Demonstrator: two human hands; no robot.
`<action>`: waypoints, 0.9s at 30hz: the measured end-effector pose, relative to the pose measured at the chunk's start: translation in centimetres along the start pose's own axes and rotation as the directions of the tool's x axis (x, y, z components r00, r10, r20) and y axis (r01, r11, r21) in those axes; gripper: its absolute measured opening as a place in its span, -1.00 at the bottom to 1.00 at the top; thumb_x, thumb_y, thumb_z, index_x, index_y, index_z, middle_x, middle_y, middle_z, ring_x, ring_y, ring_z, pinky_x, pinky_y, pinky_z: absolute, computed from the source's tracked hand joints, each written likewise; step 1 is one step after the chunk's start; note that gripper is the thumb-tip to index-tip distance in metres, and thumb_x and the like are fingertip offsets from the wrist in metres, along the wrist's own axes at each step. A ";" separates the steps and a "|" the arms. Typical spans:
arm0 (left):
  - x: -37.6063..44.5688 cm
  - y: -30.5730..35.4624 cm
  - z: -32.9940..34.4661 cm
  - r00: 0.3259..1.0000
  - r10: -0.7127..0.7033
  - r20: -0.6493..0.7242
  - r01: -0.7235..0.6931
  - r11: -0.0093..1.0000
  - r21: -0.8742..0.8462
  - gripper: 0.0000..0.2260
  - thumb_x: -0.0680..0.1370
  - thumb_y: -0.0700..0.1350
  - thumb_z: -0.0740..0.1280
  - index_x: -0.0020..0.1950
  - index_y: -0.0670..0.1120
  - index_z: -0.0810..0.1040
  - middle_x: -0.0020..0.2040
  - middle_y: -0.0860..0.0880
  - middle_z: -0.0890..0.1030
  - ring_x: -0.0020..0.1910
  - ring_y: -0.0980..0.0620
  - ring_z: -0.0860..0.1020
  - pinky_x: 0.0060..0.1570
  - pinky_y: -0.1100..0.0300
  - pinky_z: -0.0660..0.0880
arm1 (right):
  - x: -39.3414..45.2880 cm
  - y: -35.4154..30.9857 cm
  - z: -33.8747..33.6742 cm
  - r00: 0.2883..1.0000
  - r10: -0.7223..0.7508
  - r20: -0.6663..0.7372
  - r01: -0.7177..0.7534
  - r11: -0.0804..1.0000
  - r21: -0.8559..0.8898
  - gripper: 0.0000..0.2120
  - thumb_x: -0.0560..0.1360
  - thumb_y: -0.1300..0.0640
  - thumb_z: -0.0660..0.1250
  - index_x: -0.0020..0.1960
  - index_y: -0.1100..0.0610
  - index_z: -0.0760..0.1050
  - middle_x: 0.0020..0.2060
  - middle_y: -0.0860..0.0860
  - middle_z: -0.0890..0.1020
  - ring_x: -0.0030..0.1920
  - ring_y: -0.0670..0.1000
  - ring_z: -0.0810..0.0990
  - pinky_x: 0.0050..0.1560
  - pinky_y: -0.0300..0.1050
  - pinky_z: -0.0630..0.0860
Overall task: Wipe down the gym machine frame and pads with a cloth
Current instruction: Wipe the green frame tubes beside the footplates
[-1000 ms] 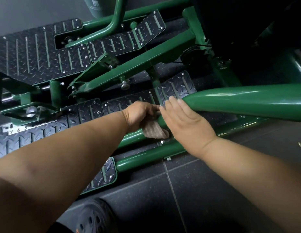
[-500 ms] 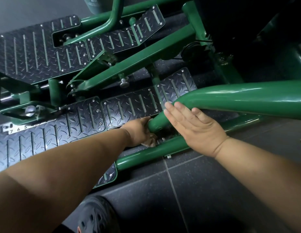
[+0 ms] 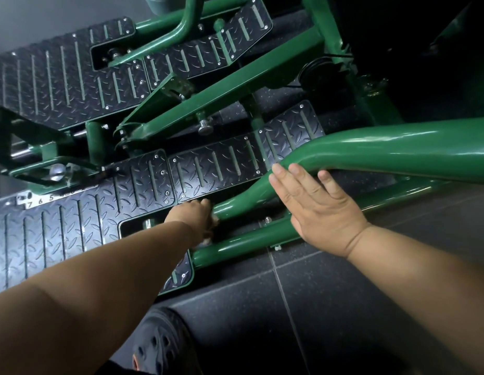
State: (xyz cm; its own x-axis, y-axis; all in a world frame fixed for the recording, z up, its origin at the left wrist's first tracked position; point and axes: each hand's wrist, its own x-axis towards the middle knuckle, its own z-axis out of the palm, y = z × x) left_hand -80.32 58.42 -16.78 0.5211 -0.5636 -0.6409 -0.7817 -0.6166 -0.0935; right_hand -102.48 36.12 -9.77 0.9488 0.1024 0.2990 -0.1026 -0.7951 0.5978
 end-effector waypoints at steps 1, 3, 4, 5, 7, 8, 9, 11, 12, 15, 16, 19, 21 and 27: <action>0.0 -0.7 0.5 0.998 -0.054 0.030 0.053 0.998 0.014 -0.51 0.52 0.05 0.54 0.30 -0.07 0.41 0.08 -0.06 0.63 -0.06 -0.06 0.56 -0.06 0.06 0.53 | 0.0 -0.3 0.0 1.000 0.011 0.010 -0.011 1.000 0.002 -0.20 0.50 0.03 0.24 0.69 0.20 0.12 0.68 0.12 0.13 0.69 0.22 -0.16 0.61 0.23 -0.19; 0.0 -1.9 1.1 0.983 -0.160 0.093 0.159 0.987 0.018 -0.57 0.52 0.09 0.55 0.23 -0.06 0.48 0.01 0.00 0.65 -0.07 -0.02 0.61 -0.03 0.08 0.62 | -0.1 -1.1 -0.1 0.999 0.038 0.029 -0.038 0.999 0.010 -0.20 0.50 0.03 0.25 0.69 0.20 0.13 0.68 0.13 0.14 0.68 0.23 -0.19 0.60 0.24 -0.16; 0.1 -2.4 1.3 0.971 -0.205 0.122 0.205 0.979 0.008 -0.62 0.51 0.11 0.55 0.17 -0.04 0.52 -0.04 0.02 0.65 -0.08 0.00 0.63 -0.01 0.08 0.64 | 0.0 -1.4 -0.2 0.998 0.053 0.035 -0.053 0.998 0.015 -0.21 0.50 0.03 0.24 0.68 0.20 0.13 0.68 0.13 0.14 0.68 0.24 -0.19 0.60 0.24 -0.15; 0.1 -2.8 1.4 0.959 -0.242 0.146 0.245 0.969 -0.003 -0.69 0.53 0.10 0.54 0.12 -0.02 0.56 -0.08 0.04 0.65 -0.10 0.03 0.64 -0.03 0.10 0.65 | 0.0 -1.7 -0.2 0.997 0.065 0.043 -0.066 0.998 0.021 -0.21 0.51 0.03 0.23 0.68 0.20 0.13 0.68 0.13 0.14 0.68 0.24 -0.19 0.60 0.24 -0.13; 0.4 -3.3 1.6 0.946 -0.277 0.169 0.280 0.960 0.006 -0.87 0.57 -0.02 0.48 0.05 -0.03 0.64 -0.13 0.04 0.66 -0.15 0.04 0.64 -0.13 0.15 0.61 | 0.0 -1.9 -0.3 0.996 0.070 0.056 -0.072 0.997 0.033 -0.22 0.51 0.04 0.22 0.69 0.20 0.12 0.68 0.13 0.13 0.68 0.23 -0.17 0.59 0.24 -0.12; 0.4 -3.4 1.7 0.947 -0.276 0.167 0.277 0.961 0.021 -0.92 0.57 -0.05 0.46 0.02 -0.03 0.65 -0.15 0.03 0.65 -0.17 0.04 0.63 -0.17 0.15 0.58 | -0.1 -1.8 -0.3 0.996 0.066 0.056 -0.068 0.997 0.036 -0.21 0.51 0.03 0.22 0.69 0.20 0.11 0.68 0.13 0.13 0.68 0.23 -0.15 0.59 0.24 -0.12; 0.5 -3.4 1.7 0.951 -0.265 0.160 0.264 0.964 0.028 -0.93 0.57 -0.05 0.45 -0.01 -0.03 0.64 -0.17 0.04 0.64 -0.20 0.04 0.61 -0.19 0.15 0.55 | -0.2 -1.7 -0.3 0.997 0.060 0.057 -0.062 0.997 0.035 -0.20 0.51 0.03 0.22 0.69 0.20 0.10 0.68 0.12 0.12 0.68 0.22 -0.11 0.59 0.24 -0.12; 0.5 -3.4 1.7 0.960 -0.237 0.148 0.237 0.971 0.019 -0.87 0.57 0.04 0.46 0.00 0.00 0.61 -0.18 0.05 0.62 -0.22 0.06 0.57 -0.20 0.16 0.53 | -0.3 -1.5 -0.4 0.997 0.051 0.056 -0.053 0.998 0.038 -0.20 0.51 0.02 0.23 0.69 0.20 0.09 0.68 0.12 0.11 0.67 0.21 -0.07 0.60 0.23 -0.14; 0.5 -3.3 1.7 0.965 -0.220 0.144 0.220 0.975 0.018 -0.83 0.55 0.07 0.47 0.02 0.01 0.61 -0.18 0.06 0.61 -0.23 0.06 0.56 -0.20 0.16 0.53 | -0.3 -1.5 -0.4 0.997 0.053 0.058 -0.056 0.997 0.046 -0.20 0.51 0.03 0.22 0.69 0.20 0.09 0.68 0.12 0.11 0.66 0.21 -0.07 0.60 0.23 -0.15; 0.8 -1.9 1.2 0.982 -0.166 0.095 0.168 0.986 -0.013 -0.76 0.44 0.08 0.52 -0.01 0.01 0.59 -0.21 0.07 0.60 -0.22 0.04 0.59 -0.20 0.14 0.57 | -0.3 -1.7 -0.6 0.995 0.072 0.072 -0.078 0.993 0.085 -0.21 0.51 0.03 0.21 0.69 0.19 0.10 0.68 0.11 0.12 0.67 0.19 -0.04 0.61 0.23 -0.16; 0.9 -0.9 1.1 0.987 -0.149 0.053 0.151 0.987 -0.048 -0.75 0.43 0.08 0.49 -0.02 0.00 0.56 -0.22 0.06 0.58 -0.20 0.00 0.59 -0.18 0.13 0.58 | -0.3 -1.8 -0.6 0.994 0.074 0.075 -0.081 0.992 0.093 -0.21 0.51 0.03 0.21 0.69 0.19 0.11 0.68 0.11 0.12 0.67 0.19 -0.04 0.62 0.24 -0.17; 1.1 2.7 0.1 0.990 -0.080 -0.114 0.059 0.982 -0.178 -0.79 0.55 0.06 0.31 0.11 -0.01 0.47 -0.17 0.01 0.54 -0.15 -0.12 0.57 -0.17 0.08 0.49 | -0.3 -1.7 -0.6 0.995 0.063 0.080 -0.072 0.990 0.122 -0.21 0.52 0.01 0.20 0.69 0.20 0.09 0.68 0.12 0.11 0.67 0.19 -0.07 0.62 0.25 -0.21; 1.3 5.4 -1.0 0.979 -0.021 -0.202 -0.026 0.974 -0.227 -0.74 0.55 0.08 0.29 0.17 -0.02 0.46 -0.09 -0.05 0.59 -0.10 -0.16 0.59 -0.16 0.07 0.47 | -0.4 -1.5 -0.6 0.995 0.032 0.092 -0.047 0.986 0.162 -0.21 0.53 0.00 0.19 0.70 0.20 0.08 0.69 0.14 0.08 0.68 0.20 -0.10 0.63 0.26 -0.21; 1.4 8.6 -4.3 0.961 0.069 -0.270 -0.183 0.886 -0.425 -0.50 0.42 0.19 0.49 0.26 0.02 0.49 0.05 -0.05 0.64 0.04 -0.15 0.64 -0.02 0.10 0.51 | -2.8 -1.1 -0.5 0.992 -0.064 0.112 0.000 0.867 0.498 -0.31 0.51 0.06 0.22 0.63 0.12 0.31 0.65 0.17 0.23 0.65 0.23 0.13 0.65 0.28 -0.04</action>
State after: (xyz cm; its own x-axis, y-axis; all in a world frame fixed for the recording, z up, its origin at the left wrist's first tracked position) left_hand -84.84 50.00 -15.24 0.5391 -0.7320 -0.4167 -0.6425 -0.6773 0.3585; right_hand -105.20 37.01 -10.96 0.9808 0.0857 0.1750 0.0598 -0.9871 0.1484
